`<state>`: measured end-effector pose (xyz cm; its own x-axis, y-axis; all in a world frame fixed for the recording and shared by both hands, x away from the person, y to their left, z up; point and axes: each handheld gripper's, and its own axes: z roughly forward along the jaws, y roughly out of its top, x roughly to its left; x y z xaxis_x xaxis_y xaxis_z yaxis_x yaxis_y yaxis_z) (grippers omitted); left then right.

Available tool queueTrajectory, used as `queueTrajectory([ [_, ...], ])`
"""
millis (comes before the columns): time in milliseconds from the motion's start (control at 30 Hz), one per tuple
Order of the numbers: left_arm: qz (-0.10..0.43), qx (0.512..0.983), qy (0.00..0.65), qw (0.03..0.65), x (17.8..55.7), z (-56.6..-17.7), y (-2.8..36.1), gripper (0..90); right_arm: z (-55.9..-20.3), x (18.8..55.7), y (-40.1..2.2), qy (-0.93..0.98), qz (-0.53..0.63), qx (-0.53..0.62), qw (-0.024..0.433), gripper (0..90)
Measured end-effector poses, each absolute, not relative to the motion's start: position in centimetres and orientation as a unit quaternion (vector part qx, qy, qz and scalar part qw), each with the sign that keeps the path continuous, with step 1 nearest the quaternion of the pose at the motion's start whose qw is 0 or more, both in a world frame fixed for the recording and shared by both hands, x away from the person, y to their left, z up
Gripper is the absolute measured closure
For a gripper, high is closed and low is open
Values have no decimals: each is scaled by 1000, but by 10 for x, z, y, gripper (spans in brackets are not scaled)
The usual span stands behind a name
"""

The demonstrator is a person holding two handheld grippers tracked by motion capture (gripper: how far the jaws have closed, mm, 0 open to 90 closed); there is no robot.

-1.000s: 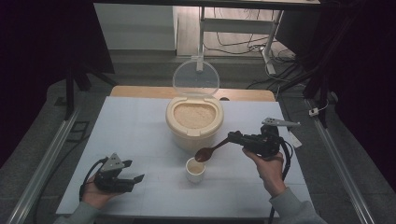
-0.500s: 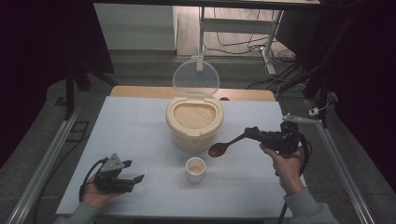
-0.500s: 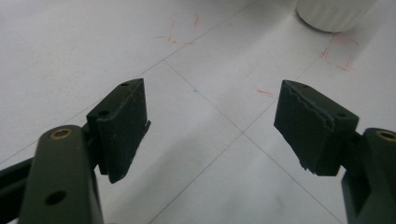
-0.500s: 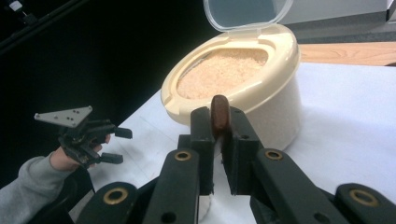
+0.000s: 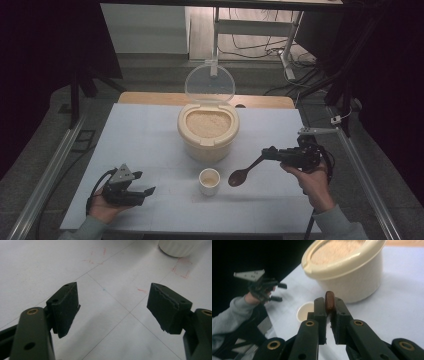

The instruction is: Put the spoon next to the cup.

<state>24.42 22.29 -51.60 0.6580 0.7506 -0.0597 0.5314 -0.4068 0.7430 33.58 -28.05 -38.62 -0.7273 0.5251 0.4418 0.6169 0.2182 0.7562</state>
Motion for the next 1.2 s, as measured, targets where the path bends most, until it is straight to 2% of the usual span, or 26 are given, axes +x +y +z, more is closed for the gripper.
queueTrajectory([
  [633,142,828,387,381,245,-516,222,245,-415,338,-249,-831,-425,-340,111,832],
  [1033,143,828,386,382,244,-516,222,245,-427,351,-226,-847,-389,-336,133,830],
  [1200,142,828,386,381,245,-517,222,246,-435,359,-223,-841,-396,-347,127,806],
])
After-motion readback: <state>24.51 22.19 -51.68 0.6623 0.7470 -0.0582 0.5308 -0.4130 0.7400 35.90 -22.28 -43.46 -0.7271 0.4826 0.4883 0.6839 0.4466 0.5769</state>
